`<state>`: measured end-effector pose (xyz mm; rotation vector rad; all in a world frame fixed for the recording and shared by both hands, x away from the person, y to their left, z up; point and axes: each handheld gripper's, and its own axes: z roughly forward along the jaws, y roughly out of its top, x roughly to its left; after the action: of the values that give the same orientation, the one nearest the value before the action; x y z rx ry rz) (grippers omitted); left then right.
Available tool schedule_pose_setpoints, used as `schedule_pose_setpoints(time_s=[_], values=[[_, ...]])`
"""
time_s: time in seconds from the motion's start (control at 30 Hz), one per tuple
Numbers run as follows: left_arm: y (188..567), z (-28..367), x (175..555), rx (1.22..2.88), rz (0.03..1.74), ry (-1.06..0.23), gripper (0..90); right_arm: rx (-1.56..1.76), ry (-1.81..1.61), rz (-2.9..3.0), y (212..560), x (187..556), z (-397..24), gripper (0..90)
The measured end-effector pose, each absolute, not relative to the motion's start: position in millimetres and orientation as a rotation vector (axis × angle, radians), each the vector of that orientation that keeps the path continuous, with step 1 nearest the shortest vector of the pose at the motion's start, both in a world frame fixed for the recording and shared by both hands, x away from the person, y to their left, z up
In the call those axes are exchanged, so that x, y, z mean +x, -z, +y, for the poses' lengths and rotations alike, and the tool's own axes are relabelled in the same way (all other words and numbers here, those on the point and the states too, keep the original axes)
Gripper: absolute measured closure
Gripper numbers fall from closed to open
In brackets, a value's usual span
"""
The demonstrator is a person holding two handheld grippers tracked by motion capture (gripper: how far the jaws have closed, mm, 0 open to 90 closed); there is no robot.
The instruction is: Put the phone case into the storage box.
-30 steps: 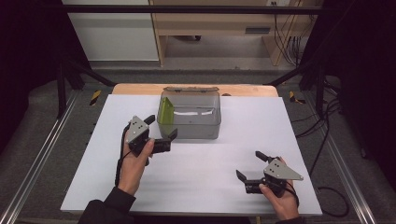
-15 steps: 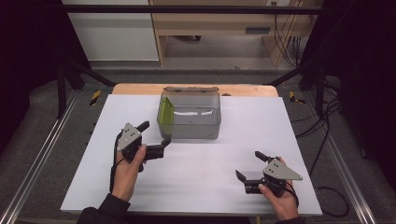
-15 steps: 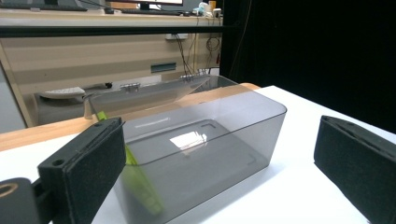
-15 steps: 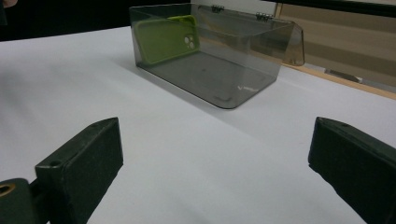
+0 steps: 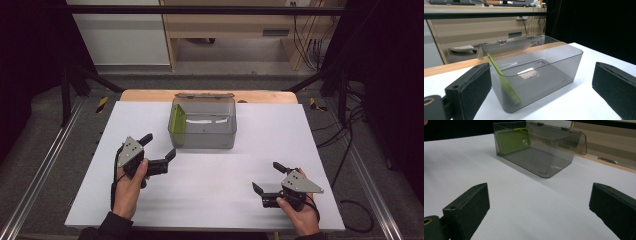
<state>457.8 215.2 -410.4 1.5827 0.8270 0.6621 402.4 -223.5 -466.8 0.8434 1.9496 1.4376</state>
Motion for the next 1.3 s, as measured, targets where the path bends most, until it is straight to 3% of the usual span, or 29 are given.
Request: schedule_pose_setpoints(time_s=[1.3], values=[[402.0, 278.0, 438.4, 1.525, 0.842, -0.758, 1.9, 0.847, -1.416, 1.955, 467.9, 402.5, -221.6, 3.4]])
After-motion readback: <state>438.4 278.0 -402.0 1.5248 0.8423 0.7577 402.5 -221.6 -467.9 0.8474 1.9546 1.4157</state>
